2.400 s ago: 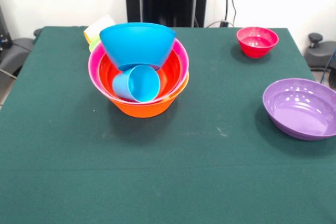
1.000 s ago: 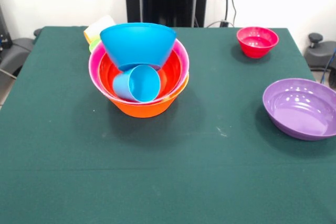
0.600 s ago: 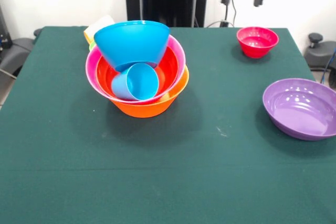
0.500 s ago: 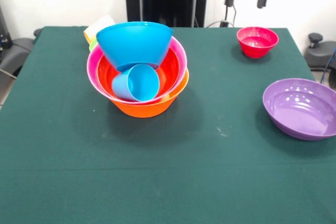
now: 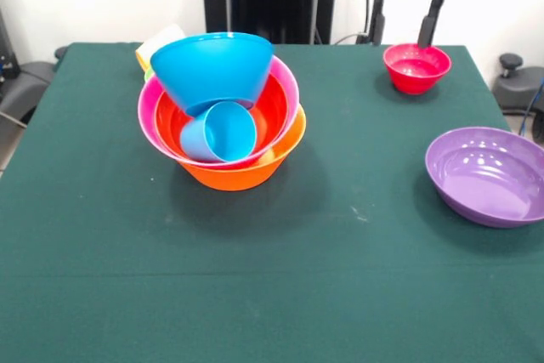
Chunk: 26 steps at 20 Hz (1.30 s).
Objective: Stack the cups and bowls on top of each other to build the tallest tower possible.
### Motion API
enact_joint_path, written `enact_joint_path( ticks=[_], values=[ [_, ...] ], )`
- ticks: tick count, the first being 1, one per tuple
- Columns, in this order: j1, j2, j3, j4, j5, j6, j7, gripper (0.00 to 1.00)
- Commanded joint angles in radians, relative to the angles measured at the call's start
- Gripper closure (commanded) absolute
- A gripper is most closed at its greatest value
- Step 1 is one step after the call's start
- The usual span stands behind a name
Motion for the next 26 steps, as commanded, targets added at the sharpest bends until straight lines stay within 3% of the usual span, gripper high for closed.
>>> enact_joint_path(
  ticks=[1,9,14,21,26],
  values=[
    [0.013,0.15,-0.095,-0.124,-0.111,-0.116,0.105,0.0],
    [0.025,0.185,-0.1,-0.226,-0.067,-0.019,0.029,0.0],
    [0.047,0.196,-0.119,-0.238,-0.062,-0.02,0.035,0.0],
    [0.093,0.108,-0.188,-0.024,-0.068,-0.172,0.113,0.0],
    [0.121,0.109,-0.25,0.074,-0.091,-0.316,0.15,0.0]
  ],
)
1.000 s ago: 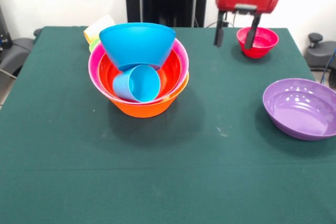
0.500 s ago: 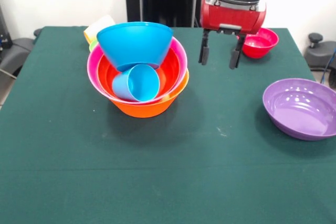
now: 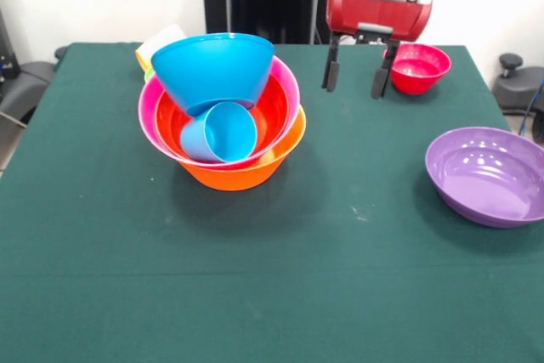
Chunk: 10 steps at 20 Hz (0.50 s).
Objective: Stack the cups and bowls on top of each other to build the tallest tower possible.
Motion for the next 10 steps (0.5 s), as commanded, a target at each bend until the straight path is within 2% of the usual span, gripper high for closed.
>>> enact_joint_path(
  ticks=[1,5,10],
  values=[
    [0.044,-0.001,-0.074,0.186,-0.075,-0.208,0.155,0.0],
    [0.065,0.021,-0.115,0.211,-0.069,-0.285,0.146,0.0],
    [0.09,0.05,-0.151,0.207,-0.04,-0.326,0.125,0.0]
  ],
)
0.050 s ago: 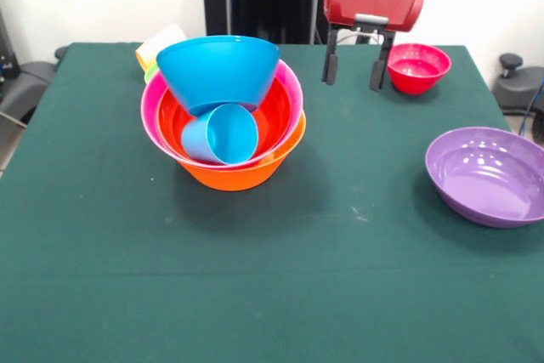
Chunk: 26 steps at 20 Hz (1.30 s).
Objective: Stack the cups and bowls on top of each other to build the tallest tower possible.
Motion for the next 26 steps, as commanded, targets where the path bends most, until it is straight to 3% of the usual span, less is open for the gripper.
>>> enact_joint_path(
  ticks=[1,6,14,26],
  values=[
    [0.038,0.068,-0.052,0.08,-0.035,-0.094,0.123,0.0],
    [0.094,0.089,-0.099,0.052,-0.004,-0.087,0.129,0.0],
    [0.183,0.052,-0.134,0.062,0.057,-0.014,0.148,0.0],
    [0.268,0.087,-0.198,0.055,0.116,-0.036,0.151,0.0]
  ],
)
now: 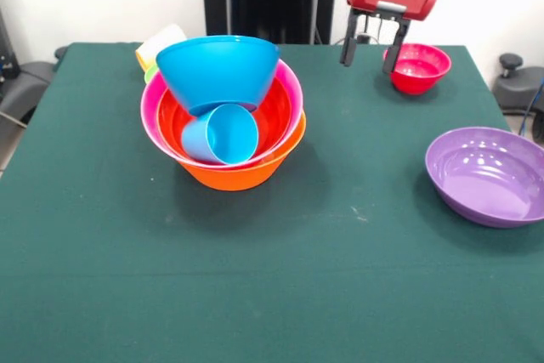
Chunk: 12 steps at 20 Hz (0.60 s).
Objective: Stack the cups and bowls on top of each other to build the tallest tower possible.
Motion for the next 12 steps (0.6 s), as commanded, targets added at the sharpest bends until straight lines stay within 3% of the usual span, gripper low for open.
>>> enact_joint_path(
  ticks=[1,12],
  values=[
    [0.034,0.046,0.008,0.023,0.049,0.02,0.152,0.0],
    [0.059,0.054,-0.017,0.036,0.08,-0.006,0.138,0.0]
  ],
)
